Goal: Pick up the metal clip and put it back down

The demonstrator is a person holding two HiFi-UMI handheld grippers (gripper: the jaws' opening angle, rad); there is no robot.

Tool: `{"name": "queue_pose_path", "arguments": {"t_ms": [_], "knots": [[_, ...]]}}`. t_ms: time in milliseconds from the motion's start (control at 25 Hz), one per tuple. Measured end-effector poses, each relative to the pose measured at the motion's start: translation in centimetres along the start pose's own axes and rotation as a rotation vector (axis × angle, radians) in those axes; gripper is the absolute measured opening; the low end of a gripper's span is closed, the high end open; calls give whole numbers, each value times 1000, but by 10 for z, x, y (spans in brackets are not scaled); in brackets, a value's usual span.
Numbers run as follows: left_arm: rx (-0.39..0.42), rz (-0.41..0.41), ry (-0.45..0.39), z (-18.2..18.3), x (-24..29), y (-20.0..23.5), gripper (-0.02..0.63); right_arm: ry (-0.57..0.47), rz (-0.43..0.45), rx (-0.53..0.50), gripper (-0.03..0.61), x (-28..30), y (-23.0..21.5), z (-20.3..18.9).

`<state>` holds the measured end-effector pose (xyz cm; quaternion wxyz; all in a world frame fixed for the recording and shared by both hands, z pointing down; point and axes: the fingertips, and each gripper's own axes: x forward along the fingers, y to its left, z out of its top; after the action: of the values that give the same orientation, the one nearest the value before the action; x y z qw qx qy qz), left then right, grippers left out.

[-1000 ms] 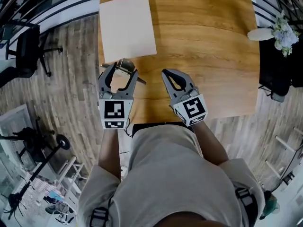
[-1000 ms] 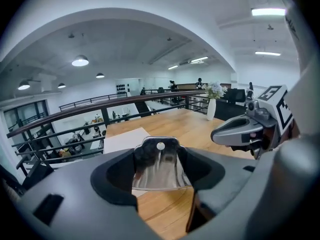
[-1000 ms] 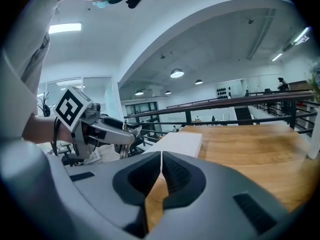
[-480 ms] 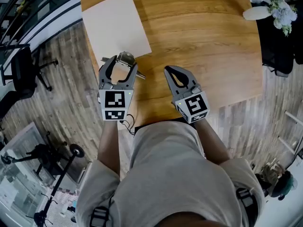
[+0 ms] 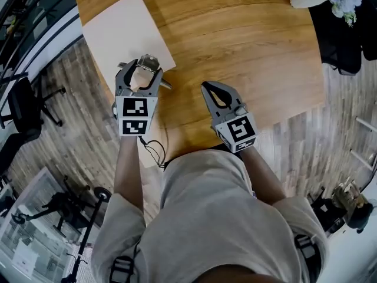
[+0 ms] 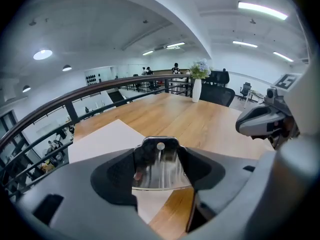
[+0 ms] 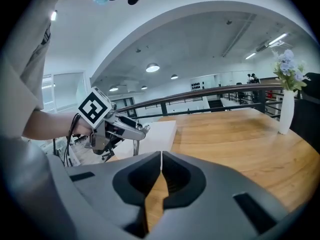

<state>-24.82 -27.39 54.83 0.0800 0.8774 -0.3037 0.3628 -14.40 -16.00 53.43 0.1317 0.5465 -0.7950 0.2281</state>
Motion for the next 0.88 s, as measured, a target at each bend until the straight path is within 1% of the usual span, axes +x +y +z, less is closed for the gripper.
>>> {"name": "queue_pose_path", "arguments": {"t_ms": [360, 520, 680, 880], "knots": [[132, -32, 67, -7, 37, -3, 304, 15, -42, 31, 28, -1, -15, -18], [164, -67, 101, -10, 50, -4, 304, 14, -46, 30, 28, 0, -16, -17], [217, -96, 126, -13, 62, -3, 304, 26, -50, 28, 28, -2, -19, -21], [211, -147, 139, -15, 73, -4, 304, 46, -54, 20, 28, -7, -20, -25]]}}
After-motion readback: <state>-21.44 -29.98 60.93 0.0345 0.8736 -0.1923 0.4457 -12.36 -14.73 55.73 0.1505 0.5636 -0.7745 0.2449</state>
